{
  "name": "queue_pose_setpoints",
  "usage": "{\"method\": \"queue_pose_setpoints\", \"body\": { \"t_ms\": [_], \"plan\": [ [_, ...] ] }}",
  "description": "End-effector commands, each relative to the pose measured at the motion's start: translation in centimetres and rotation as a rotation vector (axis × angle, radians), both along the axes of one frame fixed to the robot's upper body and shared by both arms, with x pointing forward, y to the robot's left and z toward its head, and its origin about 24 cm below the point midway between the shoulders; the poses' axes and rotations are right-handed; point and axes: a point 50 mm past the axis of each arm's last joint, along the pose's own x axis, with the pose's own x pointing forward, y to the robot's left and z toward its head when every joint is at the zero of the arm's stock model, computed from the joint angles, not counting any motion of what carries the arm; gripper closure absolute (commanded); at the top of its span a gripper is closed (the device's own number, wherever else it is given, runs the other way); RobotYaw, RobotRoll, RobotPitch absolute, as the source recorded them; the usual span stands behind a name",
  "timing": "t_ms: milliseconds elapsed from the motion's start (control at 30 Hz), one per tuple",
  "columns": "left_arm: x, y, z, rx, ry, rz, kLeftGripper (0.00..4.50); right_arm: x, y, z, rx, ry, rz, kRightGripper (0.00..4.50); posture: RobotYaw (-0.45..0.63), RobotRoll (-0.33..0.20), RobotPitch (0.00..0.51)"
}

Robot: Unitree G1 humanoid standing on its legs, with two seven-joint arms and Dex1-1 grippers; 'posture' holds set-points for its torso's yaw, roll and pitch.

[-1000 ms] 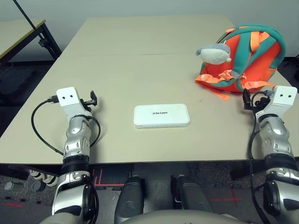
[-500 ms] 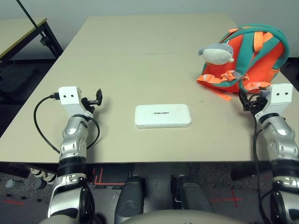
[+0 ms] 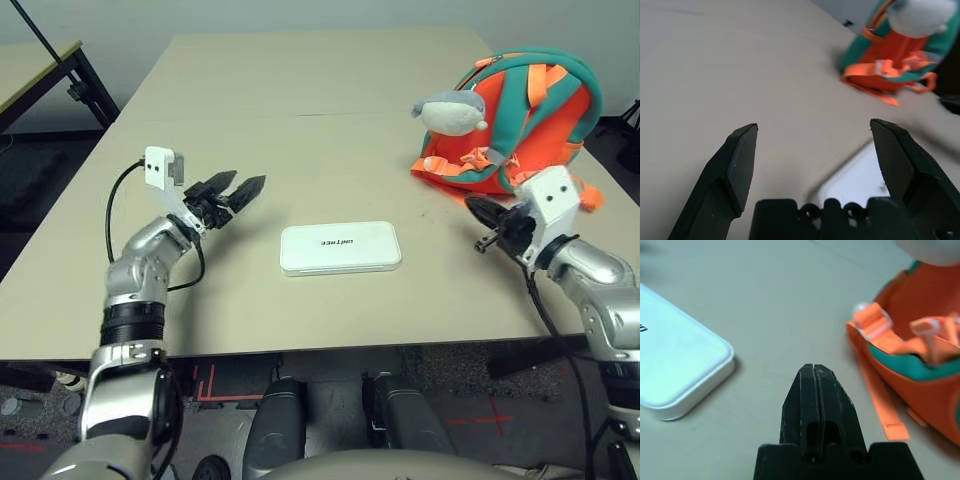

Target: Put the pencil case into the backpack and zip it.

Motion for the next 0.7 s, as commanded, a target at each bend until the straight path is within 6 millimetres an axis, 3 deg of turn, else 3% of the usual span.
{"method": "queue_pose_setpoints", "body": {
  "t_ms": [33,133,300,367,700],
  "plan": [
    [-0.8,-0.8,1.0,-0.086,0.137,-0.209,0.0,0.3,0.4,-0.3,-0.048,0.012,0.026,4.46,0.06,0.0,0.079],
    [-1.3,-0.9,1.4,-0.147,0.235,-0.312,0.0,0.6,0.7,-0.4,-0.057,0.01,0.035,4.46,0.06,0.0,0.074],
    [-2.1,-0.8,0.8,-0.104,0.379,-0.434,0.0,1.0,0.9,-0.7,-0.094,0.006,0.049,4.46,0.05,0.0,0.069],
    [-1.9,-0.6,0.4,-0.09,0.414,-0.437,0.18,1.0,0.9,-0.9,-0.104,0.009,0.052,4.5,0.05,0.0,0.069],
    [-2.1,0.8,-2.4,-0.109,0.582,-0.404,0.18,0.9,0.9,-1.8,-0.126,0.025,0.055,4.5,0.05,0.0,0.068]
  ]
}}
